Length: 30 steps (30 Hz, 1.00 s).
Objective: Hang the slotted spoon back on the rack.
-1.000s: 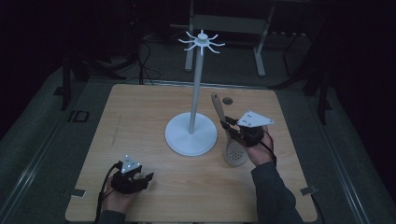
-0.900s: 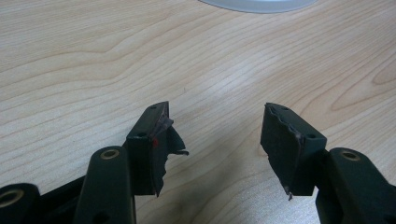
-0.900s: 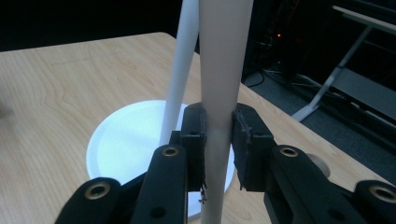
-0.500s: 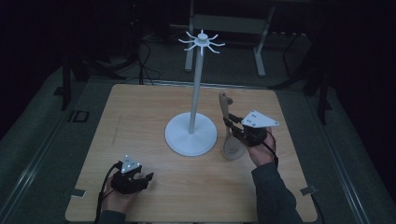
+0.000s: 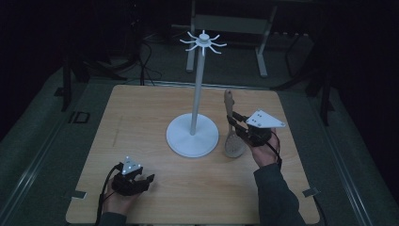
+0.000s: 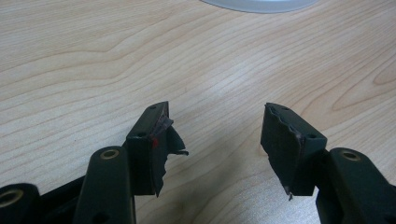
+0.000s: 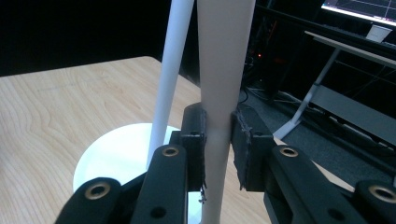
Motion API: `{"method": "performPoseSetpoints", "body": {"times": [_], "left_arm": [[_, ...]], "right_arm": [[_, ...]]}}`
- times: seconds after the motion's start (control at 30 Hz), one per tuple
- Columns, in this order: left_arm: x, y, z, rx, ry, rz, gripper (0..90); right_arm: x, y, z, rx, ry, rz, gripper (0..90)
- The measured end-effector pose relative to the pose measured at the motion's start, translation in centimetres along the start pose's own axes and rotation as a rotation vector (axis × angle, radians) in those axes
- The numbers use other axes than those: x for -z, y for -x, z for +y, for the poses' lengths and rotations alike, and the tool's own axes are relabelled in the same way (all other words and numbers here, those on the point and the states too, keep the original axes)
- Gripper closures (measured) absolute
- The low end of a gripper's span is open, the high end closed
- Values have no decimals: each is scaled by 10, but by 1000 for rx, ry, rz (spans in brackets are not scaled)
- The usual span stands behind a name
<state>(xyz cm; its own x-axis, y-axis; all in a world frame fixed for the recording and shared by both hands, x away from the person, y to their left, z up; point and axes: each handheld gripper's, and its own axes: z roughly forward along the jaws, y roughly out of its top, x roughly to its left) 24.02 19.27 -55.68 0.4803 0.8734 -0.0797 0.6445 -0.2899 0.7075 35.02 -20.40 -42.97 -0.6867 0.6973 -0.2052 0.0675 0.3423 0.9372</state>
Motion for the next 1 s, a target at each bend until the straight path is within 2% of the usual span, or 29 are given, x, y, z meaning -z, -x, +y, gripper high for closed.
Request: {"method": "performPoseSetpoints", "body": {"times": [0.43,1.0], "left_arm": [[0,0,0,0,2,1,429],[1,-1,0,1,2,1,428]], "right_arm": [[-2,-1,11,-15,27,-5,756],[-6,0,22,-65,57,4,755]]}}
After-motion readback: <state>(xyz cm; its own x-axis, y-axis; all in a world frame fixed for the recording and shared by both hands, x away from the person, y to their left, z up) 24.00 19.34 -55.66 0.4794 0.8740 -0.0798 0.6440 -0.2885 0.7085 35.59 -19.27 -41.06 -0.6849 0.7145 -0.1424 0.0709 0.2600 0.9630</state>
